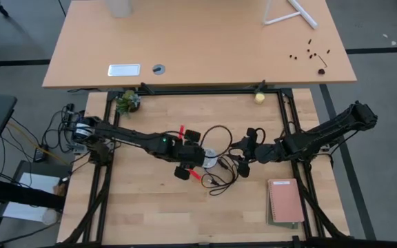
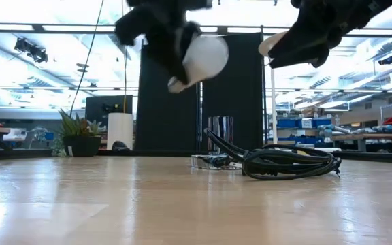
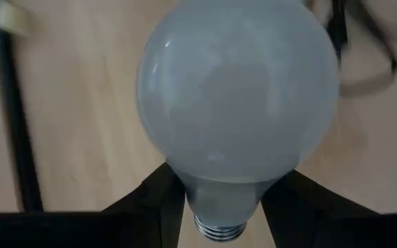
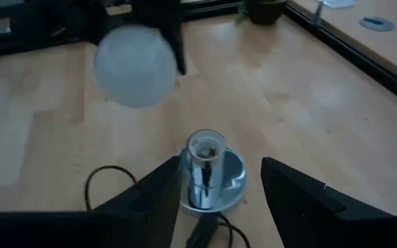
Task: Screw lightbulb
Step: Insert the light bulb into the lamp
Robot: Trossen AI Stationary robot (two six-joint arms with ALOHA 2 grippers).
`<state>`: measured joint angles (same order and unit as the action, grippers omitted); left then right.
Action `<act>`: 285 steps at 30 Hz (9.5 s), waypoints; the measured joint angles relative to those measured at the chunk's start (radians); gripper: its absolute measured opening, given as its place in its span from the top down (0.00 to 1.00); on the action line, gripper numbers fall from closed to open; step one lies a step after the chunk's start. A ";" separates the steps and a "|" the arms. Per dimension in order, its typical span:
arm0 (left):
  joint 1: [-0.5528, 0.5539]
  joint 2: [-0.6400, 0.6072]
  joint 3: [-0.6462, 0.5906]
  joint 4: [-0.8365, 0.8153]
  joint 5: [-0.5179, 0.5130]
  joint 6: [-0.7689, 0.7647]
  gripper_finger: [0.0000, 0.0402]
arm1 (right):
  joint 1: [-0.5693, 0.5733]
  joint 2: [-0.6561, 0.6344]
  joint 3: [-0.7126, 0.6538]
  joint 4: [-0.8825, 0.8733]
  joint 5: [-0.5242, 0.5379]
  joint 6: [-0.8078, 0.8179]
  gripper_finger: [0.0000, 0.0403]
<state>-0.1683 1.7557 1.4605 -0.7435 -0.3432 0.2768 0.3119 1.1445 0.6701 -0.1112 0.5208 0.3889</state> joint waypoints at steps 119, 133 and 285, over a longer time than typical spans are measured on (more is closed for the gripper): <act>0.162 0.054 -0.672 1.391 0.324 -0.307 0.51 | -0.171 0.348 0.000 0.315 -0.258 0.053 0.48; 0.160 -0.005 -0.673 1.322 0.312 -0.182 0.27 | -0.167 0.310 -0.001 0.240 -0.265 0.061 0.48; 0.121 0.268 -0.700 1.680 0.146 -0.281 0.39 | -0.286 0.703 1.045 -0.936 -0.465 -0.549 0.07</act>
<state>-0.0471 2.0239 0.7609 0.9363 -0.1968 -0.0044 0.0260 1.8473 1.7149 -1.0475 0.0559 -0.1603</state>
